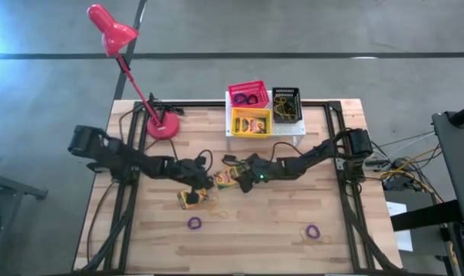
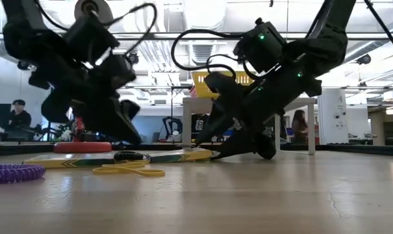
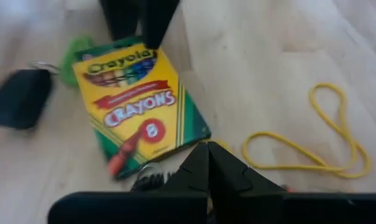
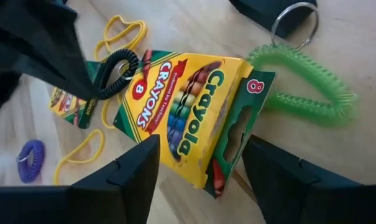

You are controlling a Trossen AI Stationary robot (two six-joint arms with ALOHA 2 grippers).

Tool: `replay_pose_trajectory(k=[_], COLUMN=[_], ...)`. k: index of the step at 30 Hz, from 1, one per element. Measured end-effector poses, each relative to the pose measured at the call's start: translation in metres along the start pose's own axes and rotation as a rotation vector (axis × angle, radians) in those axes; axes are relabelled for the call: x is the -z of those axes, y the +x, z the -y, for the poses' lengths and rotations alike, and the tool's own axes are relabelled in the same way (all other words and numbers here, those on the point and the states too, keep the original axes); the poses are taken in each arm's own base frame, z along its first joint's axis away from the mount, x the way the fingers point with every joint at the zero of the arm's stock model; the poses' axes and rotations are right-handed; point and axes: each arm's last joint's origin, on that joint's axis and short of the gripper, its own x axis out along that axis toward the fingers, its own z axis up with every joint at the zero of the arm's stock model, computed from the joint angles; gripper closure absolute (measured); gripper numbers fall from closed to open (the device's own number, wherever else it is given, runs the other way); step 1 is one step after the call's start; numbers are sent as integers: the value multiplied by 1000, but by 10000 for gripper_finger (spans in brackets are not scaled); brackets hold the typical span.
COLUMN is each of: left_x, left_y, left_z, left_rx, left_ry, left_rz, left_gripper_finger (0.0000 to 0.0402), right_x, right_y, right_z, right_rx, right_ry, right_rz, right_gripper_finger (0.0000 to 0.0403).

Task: Pick & Place Office Desk Supplies
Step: Put the crayon box into the yellow bin on the shelf

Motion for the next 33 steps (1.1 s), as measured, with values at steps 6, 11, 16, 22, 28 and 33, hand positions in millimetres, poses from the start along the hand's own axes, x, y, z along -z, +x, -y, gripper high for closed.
replay_pose_trajectory(k=[6, 11, 16, 22, 28, 33], left_x=[6, -1, -7, -20, -44, -67], left_y=[24, 40, 40, 17, -15, -25], left_z=[-2, -4, -4, -2, -3, -10], left_rx=[1, 1, -3, 1, -14, -48], left_ry=[3, 3, 2, -26, -19, -15], left_rz=[-54, -58, -60, -81, 29, 253], left_gripper_finger=[398, 398, 398, 398, 393, 361], right_x=[-2, -5, -8, -15, -23, -25], right_y=[2, -2, -8, -28, -54, -65], right_z=[-3, -9, -14, -23, -36, -39], right_rx=[-36, -71, -104, -97, -165, -214], right_ry=[-19, -43, -78, -175, -392, -570], right_rz=[-41, -42, -57, -80, -117, -147], right_gripper_finger=[203, 228, 267, 334, 376, 361])
